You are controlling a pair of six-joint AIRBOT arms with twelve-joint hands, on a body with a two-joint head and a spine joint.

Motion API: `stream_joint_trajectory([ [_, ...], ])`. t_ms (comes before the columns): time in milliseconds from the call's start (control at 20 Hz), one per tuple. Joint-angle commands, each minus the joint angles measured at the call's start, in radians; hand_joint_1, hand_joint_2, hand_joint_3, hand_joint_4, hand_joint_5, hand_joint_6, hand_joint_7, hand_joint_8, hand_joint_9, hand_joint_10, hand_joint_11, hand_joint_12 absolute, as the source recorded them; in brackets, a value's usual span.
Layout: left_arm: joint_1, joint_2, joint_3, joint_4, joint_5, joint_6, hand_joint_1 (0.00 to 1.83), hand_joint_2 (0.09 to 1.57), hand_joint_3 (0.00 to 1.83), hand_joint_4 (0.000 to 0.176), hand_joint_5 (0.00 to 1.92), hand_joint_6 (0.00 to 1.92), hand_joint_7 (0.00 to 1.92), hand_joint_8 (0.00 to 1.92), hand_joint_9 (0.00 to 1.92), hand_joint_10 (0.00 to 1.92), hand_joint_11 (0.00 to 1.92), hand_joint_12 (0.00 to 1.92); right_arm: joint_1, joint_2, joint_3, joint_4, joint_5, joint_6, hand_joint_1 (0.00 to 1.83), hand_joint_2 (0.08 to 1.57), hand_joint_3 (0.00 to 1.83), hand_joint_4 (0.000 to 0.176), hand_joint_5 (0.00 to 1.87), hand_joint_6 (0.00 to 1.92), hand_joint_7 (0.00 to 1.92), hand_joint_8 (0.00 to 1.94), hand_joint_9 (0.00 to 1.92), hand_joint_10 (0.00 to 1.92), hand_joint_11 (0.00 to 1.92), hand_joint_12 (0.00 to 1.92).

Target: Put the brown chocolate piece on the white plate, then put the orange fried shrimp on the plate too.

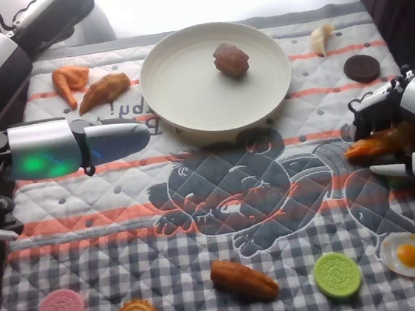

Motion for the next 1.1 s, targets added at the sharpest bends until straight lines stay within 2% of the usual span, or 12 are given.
stream_joint_trajectory([
  [0, -0.005, 0.006, -0.001, 0.016, -0.119, -0.005, 0.84, 0.84, 0.00, 0.146, 0.10, 0.00, 0.18, 0.00, 0.15, 0.01, 0.00, 0.52, -0.003, 0.003, 0.000, -0.007, 0.021, -0.021, 1.37, 1.12, 0.00, 0.000, 0.99, 0.82, 0.90, 1.11, 0.92, 1.33, 0.88, 1.39],
  [100, -0.005, 0.006, -0.001, 0.015, -0.117, -0.005, 0.84, 0.84, 0.00, 0.142, 0.10, 0.00, 0.18, 0.00, 0.16, 0.01, 0.00, 0.55, -0.003, 0.010, 0.000, -0.017, 0.021, -0.021, 1.35, 1.19, 0.00, 0.000, 0.96, 0.81, 0.69, 1.44, 0.75, 1.52, 0.78, 1.55],
  [300, -0.004, 0.006, -0.001, 0.015, -0.114, -0.005, 0.85, 0.82, 0.00, 0.147, 0.12, 0.00, 0.20, 0.00, 0.17, 0.00, 0.00, 0.56, 0.033, 0.021, 0.000, -0.055, 0.021, -0.025, 1.27, 1.14, 0.00, 0.000, 1.08, 0.66, 0.82, 1.39, 0.80, 1.32, 0.77, 1.60],
  [450, -0.004, 0.005, -0.001, 0.015, -0.110, -0.005, 0.85, 0.81, 0.00, 0.159, 0.12, 0.00, 0.21, 0.00, 0.18, 0.00, 0.00, 0.62, 0.090, 0.025, 0.008, -0.092, 0.021, -0.029, 1.38, 1.08, 0.00, 0.000, 1.01, 0.71, 1.08, 0.82, 1.05, 1.15, 0.89, 1.26],
  [550, -0.008, 0.002, 0.001, 0.016, -0.106, -0.005, 0.87, 0.81, 0.00, 0.162, 0.11, 0.00, 0.21, 0.00, 0.19, 0.00, 0.00, 0.62, 0.148, 0.016, 0.014, -0.130, 0.000, -0.046, 1.28, 1.08, 0.00, 0.000, 1.04, 0.80, 1.07, 0.94, 1.15, 1.39, 1.08, 1.70],
  [600, -0.008, 0.001, 0.001, 0.016, -0.105, -0.005, 0.85, 0.82, 0.00, 0.162, 0.11, 0.00, 0.23, 0.00, 0.20, 0.01, 0.00, 0.65, 0.180, 0.005, 0.023, -0.153, -0.014, -0.046, 1.29, 1.07, 0.00, 0.000, 1.10, 0.56, 1.11, 0.99, 1.18, 1.55, 1.14, 1.81],
  [700, -0.008, 0.002, 0.002, 0.017, -0.103, -0.005, 0.85, 0.81, 0.00, 0.170, 0.10, 0.00, 0.23, 0.00, 0.20, 0.01, 0.00, 0.66, 0.247, -0.029, 0.052, -0.192, -0.047, -0.046, 1.27, 1.03, 0.00, 0.000, 1.19, 0.53, 1.19, 0.74, 1.10, 1.56, 1.06, 1.82],
  [800, -0.009, 0.002, 0.002, 0.017, -0.102, -0.005, 0.85, 0.81, 0.00, 0.157, 0.11, 0.00, 0.23, 0.00, 0.21, 0.01, 0.00, 0.71, 0.310, -0.062, 0.079, -0.228, -0.076, -0.046, 1.28, 1.02, 0.00, 0.000, 1.14, 0.68, 1.34, 0.41, 1.29, 0.69, 1.13, 1.13],
  [850, -0.009, 0.003, 0.002, 0.018, -0.104, -0.005, 0.85, 0.80, 0.00, 0.158, 0.11, 0.00, 0.23, 0.00, 0.21, 0.00, 0.00, 0.69, 0.338, -0.078, 0.091, -0.243, -0.087, -0.046, 1.28, 1.01, 0.00, 0.000, 1.15, 0.69, 1.41, 0.25, 1.40, 0.49, 1.15, 1.11],
  [900, -0.009, 0.003, 0.002, 0.017, -0.107, -0.005, 0.85, 0.81, 0.00, 0.148, 0.12, 0.00, 0.22, 0.00, 0.19, 0.01, 0.00, 0.62, 0.361, -0.092, 0.102, -0.253, -0.095, -0.046, 1.37, 1.02, 0.00, 0.000, 1.11, 0.65, 1.43, 0.08, 1.15, 1.00, 0.86, 1.19],
  [950, -0.008, 0.003, 0.002, 0.016, -0.110, -0.005, 0.85, 0.81, 0.00, 0.142, 0.12, 0.00, 0.20, 0.00, 0.17, 0.01, 0.00, 0.53, 0.391, -0.111, 0.116, -0.263, -0.102, -0.046, 1.31, 1.01, 0.00, 0.000, 1.26, 0.33, 1.30, 0.58, 1.14, 0.90, 0.80, 1.33],
  [1050, -0.006, 0.003, 0.001, 0.012, -0.113, -0.005, 0.83, 0.83, 0.00, 0.140, 0.12, 0.00, 0.18, 0.00, 0.15, 0.00, 0.00, 0.43, 0.441, -0.148, 0.145, -0.274, -0.114, -0.046, 1.40, 1.02, 0.00, 0.000, 1.09, 0.65, 1.29, 0.35, 1.18, 0.87, 1.02, 0.99],
])
